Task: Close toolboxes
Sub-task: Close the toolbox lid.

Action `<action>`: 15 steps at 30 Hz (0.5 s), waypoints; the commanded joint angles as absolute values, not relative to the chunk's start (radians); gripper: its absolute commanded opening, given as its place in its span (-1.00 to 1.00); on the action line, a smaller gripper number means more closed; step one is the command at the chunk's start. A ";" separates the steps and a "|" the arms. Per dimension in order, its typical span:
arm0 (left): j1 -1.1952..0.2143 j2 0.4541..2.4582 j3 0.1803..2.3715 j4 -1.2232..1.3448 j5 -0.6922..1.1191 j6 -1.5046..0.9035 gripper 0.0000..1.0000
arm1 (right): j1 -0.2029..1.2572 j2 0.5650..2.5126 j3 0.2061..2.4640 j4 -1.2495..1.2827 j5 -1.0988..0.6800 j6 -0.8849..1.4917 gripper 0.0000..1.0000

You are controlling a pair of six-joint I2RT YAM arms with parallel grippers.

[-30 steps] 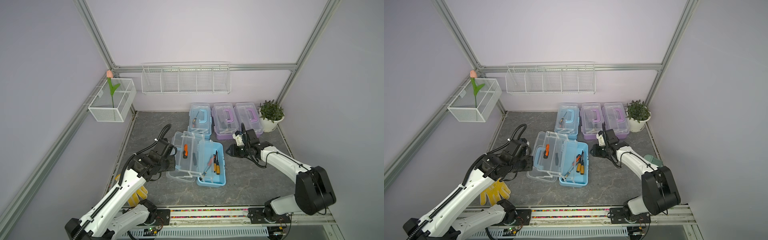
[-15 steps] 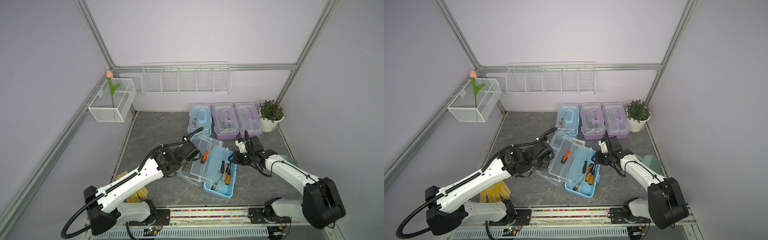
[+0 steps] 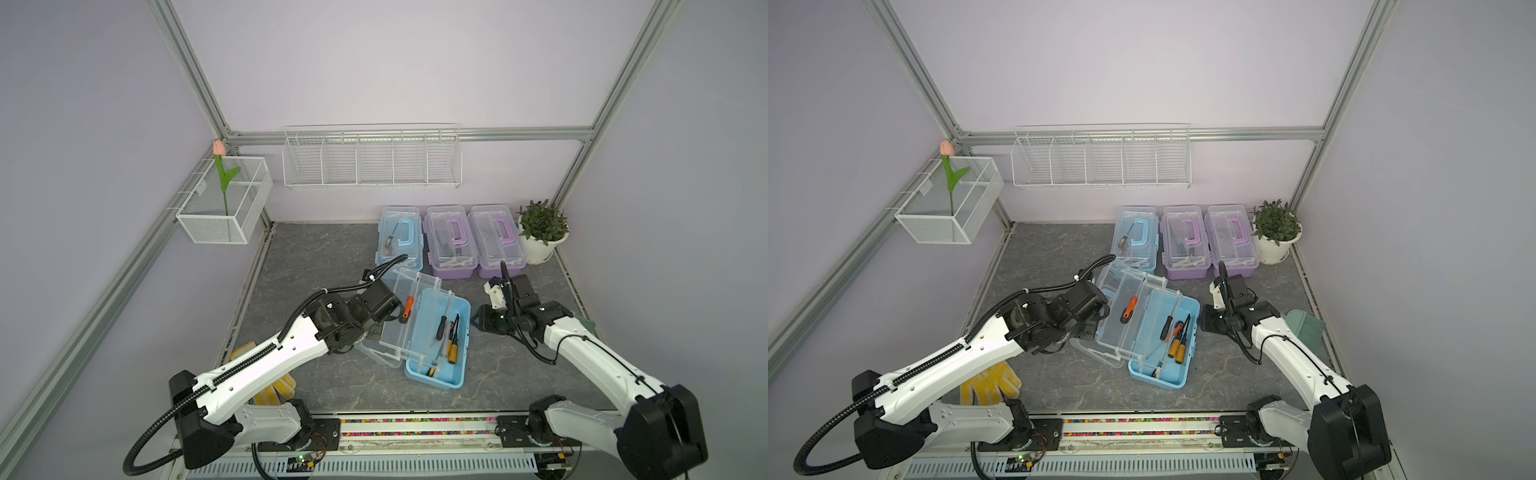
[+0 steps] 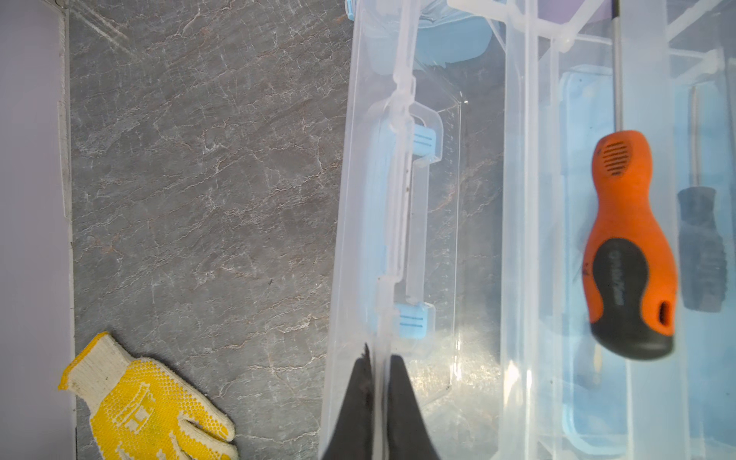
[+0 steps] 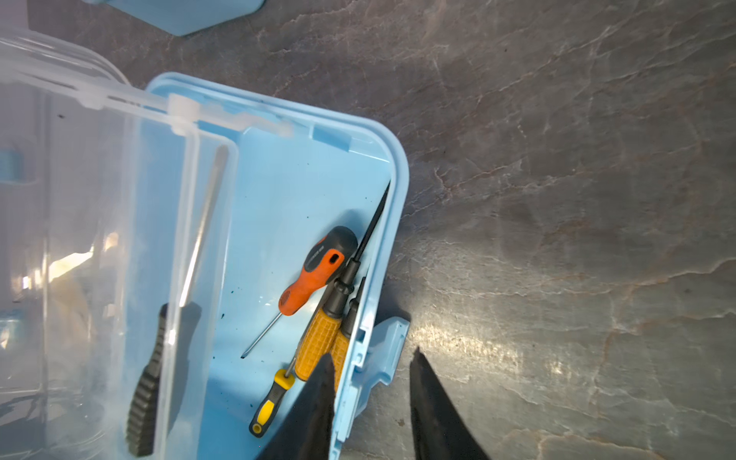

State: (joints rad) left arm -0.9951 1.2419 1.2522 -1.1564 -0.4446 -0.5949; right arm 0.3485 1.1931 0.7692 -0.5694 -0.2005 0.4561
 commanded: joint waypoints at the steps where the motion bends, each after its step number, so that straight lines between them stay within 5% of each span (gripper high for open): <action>1: -0.996 1.233 1.272 -1.090 -0.495 -0.638 -1.00 | 0.358 1.245 0.729 -0.507 -0.248 0.446 -0.37; 9: -0.996 1.244 1.272 -1.095 -0.497 -0.634 -1.00 | 0.394 1.349 0.734 -0.395 -0.304 0.460 -0.42; 15: -0.997 1.279 1.297 -1.129 -0.510 -0.622 -1.00 | 0.448 1.361 0.776 -0.438 -0.203 0.459 -0.70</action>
